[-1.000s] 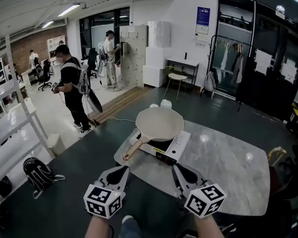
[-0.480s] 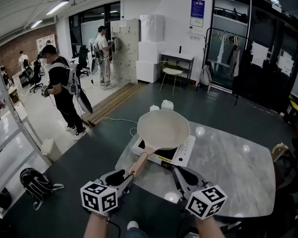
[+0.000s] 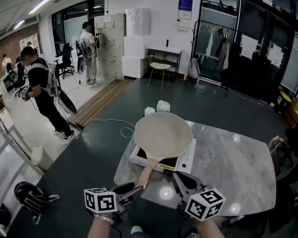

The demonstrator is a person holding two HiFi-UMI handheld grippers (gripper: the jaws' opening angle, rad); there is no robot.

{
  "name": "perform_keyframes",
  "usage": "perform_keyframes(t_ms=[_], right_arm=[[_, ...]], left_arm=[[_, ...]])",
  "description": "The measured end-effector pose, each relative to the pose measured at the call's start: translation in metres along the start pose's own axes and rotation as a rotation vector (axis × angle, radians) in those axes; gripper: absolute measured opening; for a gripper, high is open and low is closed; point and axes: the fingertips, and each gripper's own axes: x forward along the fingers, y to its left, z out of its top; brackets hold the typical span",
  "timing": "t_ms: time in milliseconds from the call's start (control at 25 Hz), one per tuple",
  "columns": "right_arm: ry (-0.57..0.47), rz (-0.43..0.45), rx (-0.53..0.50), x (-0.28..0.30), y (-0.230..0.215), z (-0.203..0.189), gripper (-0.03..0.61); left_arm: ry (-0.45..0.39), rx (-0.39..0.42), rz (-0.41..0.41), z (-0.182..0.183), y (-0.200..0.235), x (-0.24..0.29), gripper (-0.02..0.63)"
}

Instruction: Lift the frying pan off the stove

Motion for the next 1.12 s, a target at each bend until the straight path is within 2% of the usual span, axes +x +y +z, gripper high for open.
perform_keyframes(t_ms=[120,200,240,280,320,480,680,760,800,840,1000,1120], right_arm=[[0.005,-0.040,0.017,0.009,-0.005,-0.004,0.025],[0.002,-0.063,0.025,0.015,-0.008,-0.007,0.025],[-0.001,-0.071,0.030,0.018,-0.010,-0.009,0.025],[-0.004,-0.076,0.037,0.019,-0.011,-0.010,0.025],[-0.005,-0.080,0.043,0.019,-0.013,-0.010,0.025],[0.023,-0.062,0.067,0.022,-0.015,-0.017,0.025],[0.078,0.029,0.136,0.036,-0.013,-0.031,0.026],[0.102,0.094,0.201,0.043,-0.013,-0.037,0.046],[0.118,0.129,0.251,0.048,-0.012,-0.040,0.138],[0.131,0.158,0.306,0.053,-0.011,-0.043,0.186],[0.176,0.239,0.547,0.068,-0.011,-0.059,0.256],[0.197,0.319,0.724,0.080,0.000,-0.074,0.272]], left_arm=[[0.017,-0.126,-0.128,-0.004,-0.004,0.013,0.255],[0.030,-0.175,-0.166,-0.008,-0.003,0.020,0.253],[0.037,-0.196,-0.174,-0.010,-0.002,0.022,0.241],[0.042,-0.217,-0.179,-0.012,-0.002,0.023,0.180],[0.044,-0.235,-0.184,-0.014,-0.002,0.024,0.169],[0.043,-0.276,-0.189,-0.014,-0.004,0.021,0.155],[0.049,-0.268,-0.165,-0.016,0.002,0.016,0.152],[0.046,-0.272,-0.157,-0.016,0.001,0.016,0.152],[0.043,-0.272,-0.153,-0.016,0.001,0.015,0.152],[0.040,-0.270,-0.148,-0.015,0.001,0.015,0.152],[0.035,-0.259,-0.138,-0.015,-0.002,0.014,0.152],[0.047,-0.246,-0.122,-0.020,-0.003,0.012,0.152]])
